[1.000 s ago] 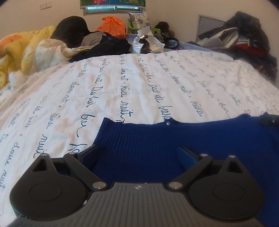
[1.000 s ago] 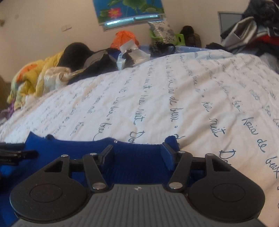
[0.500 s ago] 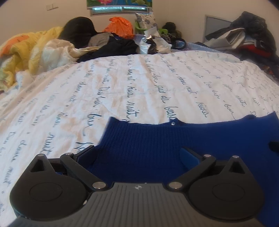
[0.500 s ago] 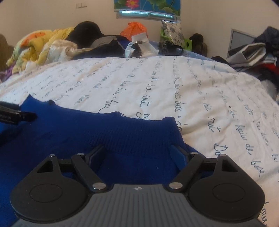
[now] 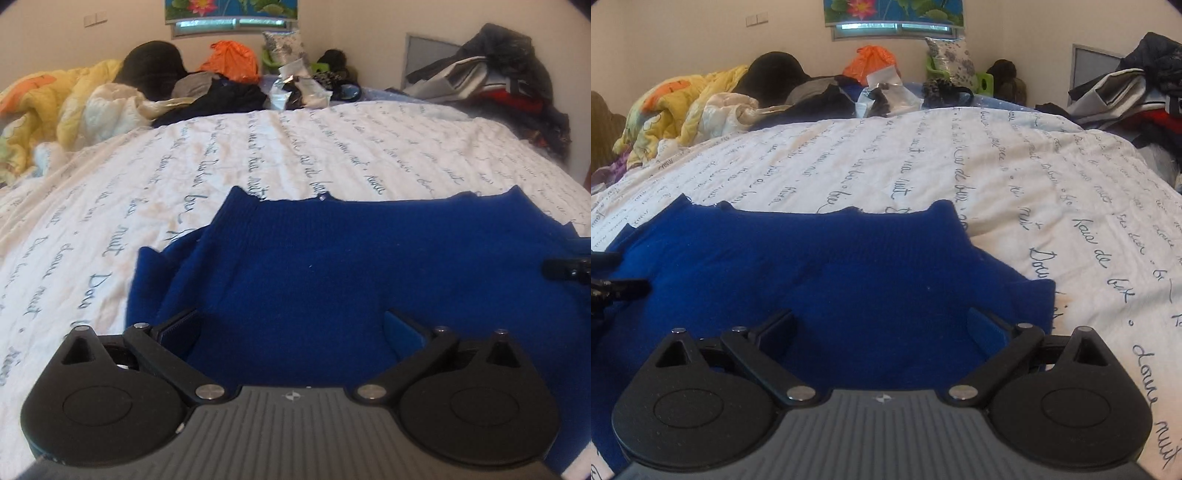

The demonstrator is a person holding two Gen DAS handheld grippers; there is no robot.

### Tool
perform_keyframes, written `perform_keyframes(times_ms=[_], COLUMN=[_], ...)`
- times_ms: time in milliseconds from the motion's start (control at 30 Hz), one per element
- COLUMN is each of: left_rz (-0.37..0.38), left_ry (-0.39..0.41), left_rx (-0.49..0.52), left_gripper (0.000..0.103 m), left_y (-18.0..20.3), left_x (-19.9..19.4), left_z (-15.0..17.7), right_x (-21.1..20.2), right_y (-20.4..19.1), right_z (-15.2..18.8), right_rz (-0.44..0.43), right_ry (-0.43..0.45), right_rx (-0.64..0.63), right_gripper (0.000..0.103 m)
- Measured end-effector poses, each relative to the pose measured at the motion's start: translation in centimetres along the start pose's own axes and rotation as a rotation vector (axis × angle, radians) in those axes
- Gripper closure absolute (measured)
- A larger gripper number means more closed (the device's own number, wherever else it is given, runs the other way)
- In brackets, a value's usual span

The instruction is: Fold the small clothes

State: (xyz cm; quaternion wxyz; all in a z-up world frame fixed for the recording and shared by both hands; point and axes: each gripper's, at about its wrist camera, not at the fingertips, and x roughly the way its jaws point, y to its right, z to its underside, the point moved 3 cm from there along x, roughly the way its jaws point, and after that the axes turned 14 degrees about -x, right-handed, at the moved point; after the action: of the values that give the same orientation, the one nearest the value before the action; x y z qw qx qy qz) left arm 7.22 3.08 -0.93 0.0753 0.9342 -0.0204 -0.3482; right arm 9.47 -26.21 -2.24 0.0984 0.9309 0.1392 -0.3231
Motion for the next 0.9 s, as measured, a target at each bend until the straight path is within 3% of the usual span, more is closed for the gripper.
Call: perform_keyframes(times_ms=[100, 167, 200, 233, 267, 300, 333, 400, 467, 567, 600, 633, 700, 800, 900], left_rz=[0.007, 0.027, 0.021, -0.004, -0.015, -0.017, 0.011, 0.087, 0.117, 0.069, 0.083, 0.091, 0.081, 0.049, 0.116], left_ry=[-0.003, 0.027, 0.025, 0.024, 0.027, 0.038, 0.051, 0.055, 0.014, -0.048, 0.008, 0.010, -0.031, -0.043, -0.017], left_rx=[0.003, -0.023, -0.037, -0.045, -0.048, -0.056, -0.073, -0.086, -0.034, 0.107, 0.150, 0.161, 0.155, 0.152, 0.132], left_gripper=[0.000, 0.000, 0.000, 0.001, 0.010, 0.012, 0.008, 0.001, 0.000, 0.000, 0.000, 0.000, 0.000, 0.005, 0.004], left_y=[-0.5, -1.9, -2.2, -2.4, -2.3, -2.2, -1.9, -0.6, 1.4, 2.9, 2.6, 2.1, 0.6, -0.3, 1.4], left_x=[-1.8, -1.8, -2.1, -2.7, -3.7, -4.8, -6.2, -7.7, -7.5, -5.7, -6.3, -6.8, -7.5, -8.8, -9.5], left_z=[1.0, 2.1, 2.0, 1.7, 1.6, 1.5, 1.5, 1.9, 3.0, 6.1, 7.0, 7.3, 7.3, 7.0, 6.3], right_x=[-2.6, -2.3, -2.3, -2.5, -2.9, -3.3, -4.0, -5.9, -6.4, -4.5, -4.3, -4.8, -5.7, -6.6, -6.9], right_y=[-1.1, -2.0, -2.3, -2.0, -1.5, -1.4, -1.5, -2.6, -4.9, -8.5, -8.9, -8.8, -7.1, -6.3, -7.8], right_z=[-0.4, 1.0, 2.1, 2.1, 1.7, 1.1, 0.6, -0.3, -0.7, 0.7, 1.8, 2.8, 4.2, 4.2, 1.9], right_rz=[-0.020, -0.033, -0.008, -0.029, -0.027, -0.006, 0.011, -0.041, -0.093, -0.123, -0.114, -0.118, -0.156, -0.157, -0.150], right_ry=[0.015, -0.005, 0.048, 0.050, 0.021, -0.022, -0.044, 0.017, 0.026, -0.079, -0.066, -0.010, -0.002, -0.090, -0.122], right_rx=[0.028, -0.043, -0.103, -0.077, -0.048, -0.028, -0.004, 0.001, -0.048, -0.208, -0.254, -0.284, -0.258, -0.242, -0.185], right_gripper=[0.003, 0.001, 0.000, 0.000, 0.000, 0.000, 0.000, 0.000, 0.000, 0.000, 0.000, 0.000, 0.000, 0.000, 0.000])
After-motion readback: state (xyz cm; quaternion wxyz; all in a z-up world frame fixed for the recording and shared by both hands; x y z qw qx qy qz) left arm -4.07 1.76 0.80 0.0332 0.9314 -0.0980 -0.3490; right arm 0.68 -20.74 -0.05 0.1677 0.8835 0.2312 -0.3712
